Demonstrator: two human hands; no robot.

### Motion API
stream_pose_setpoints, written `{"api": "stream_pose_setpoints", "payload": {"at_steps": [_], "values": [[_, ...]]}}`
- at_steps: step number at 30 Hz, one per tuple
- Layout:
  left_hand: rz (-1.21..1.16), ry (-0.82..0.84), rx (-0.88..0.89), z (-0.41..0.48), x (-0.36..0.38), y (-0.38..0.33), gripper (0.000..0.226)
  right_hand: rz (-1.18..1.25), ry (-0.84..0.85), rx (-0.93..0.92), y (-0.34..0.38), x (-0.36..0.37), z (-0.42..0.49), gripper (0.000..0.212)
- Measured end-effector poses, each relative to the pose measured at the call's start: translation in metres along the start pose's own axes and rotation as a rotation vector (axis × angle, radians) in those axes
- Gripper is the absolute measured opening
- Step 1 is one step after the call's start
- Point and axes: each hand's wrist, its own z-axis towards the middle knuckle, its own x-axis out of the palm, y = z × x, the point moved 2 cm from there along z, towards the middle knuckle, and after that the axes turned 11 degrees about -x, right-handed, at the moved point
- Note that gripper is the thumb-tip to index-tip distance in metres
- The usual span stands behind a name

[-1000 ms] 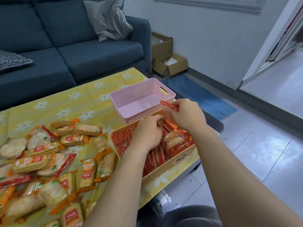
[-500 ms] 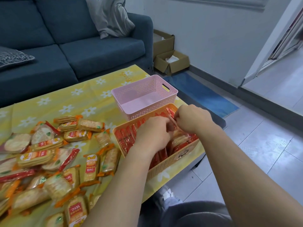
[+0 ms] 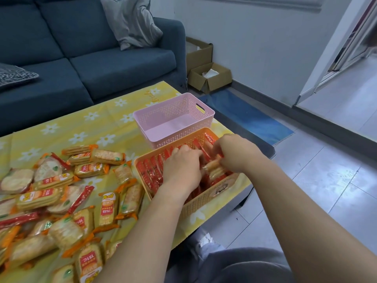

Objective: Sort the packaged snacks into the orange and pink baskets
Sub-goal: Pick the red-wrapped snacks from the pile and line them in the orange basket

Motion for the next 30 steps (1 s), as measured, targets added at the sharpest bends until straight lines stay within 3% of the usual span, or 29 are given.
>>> {"api": "stream_pose_setpoints", "payload": {"at_steps": [3, 6, 8, 10, 12, 16, 19, 22, 26, 30], "values": [[-0.136, -0.011, -0.041, 0.005, -0.005, 0.001, 0.018, 0.088, -0.116, 0.024, -0.006, -0.008, -0.002, 0.021], [-0.558, 0.042, -0.132, 0.012, -0.019, 0.004, 0.011, 0.296, -0.451, 0.098, -0.013, -0.026, -0.012, 0.013], [-0.794, 0.059, -0.198, 0.012, -0.027, 0.006, 0.008, 0.414, -0.546, 0.238, -0.013, -0.032, -0.018, 0.021], [-0.931, 0.079, -0.241, 0.01, -0.032, 0.007, 0.007, 0.553, -0.476, 0.319, -0.008, -0.034, -0.02, 0.034], [-1.007, 0.116, -0.275, 0.008, -0.031, 0.009, 0.008, 0.678, -0.371, 0.287, 0.001, -0.036, -0.021, 0.039], [-1.113, 0.126, -0.287, 0.001, -0.031, 0.021, 0.007, 0.741, -0.213, 0.125, 0.007, -0.042, -0.021, 0.02], [-1.087, 0.151, -0.234, -0.005, -0.03, 0.03, 0.007, 0.724, -0.059, 0.13, 0.005, -0.041, -0.022, 0.022], [-0.994, 0.128, -0.203, -0.009, -0.025, 0.034, 0.011, 0.675, -0.041, 0.106, 0.002, -0.041, -0.026, 0.017], [-0.271, -0.024, -0.099, -0.017, -0.028, 0.027, 0.007, 0.623, -0.125, 0.141, -0.005, -0.049, -0.031, 0.018], [0.11, 0.074, -0.216, -0.024, -0.021, 0.013, 0.043, 0.524, -0.108, 0.132, 0.012, -0.042, -0.028, 0.024]]}}
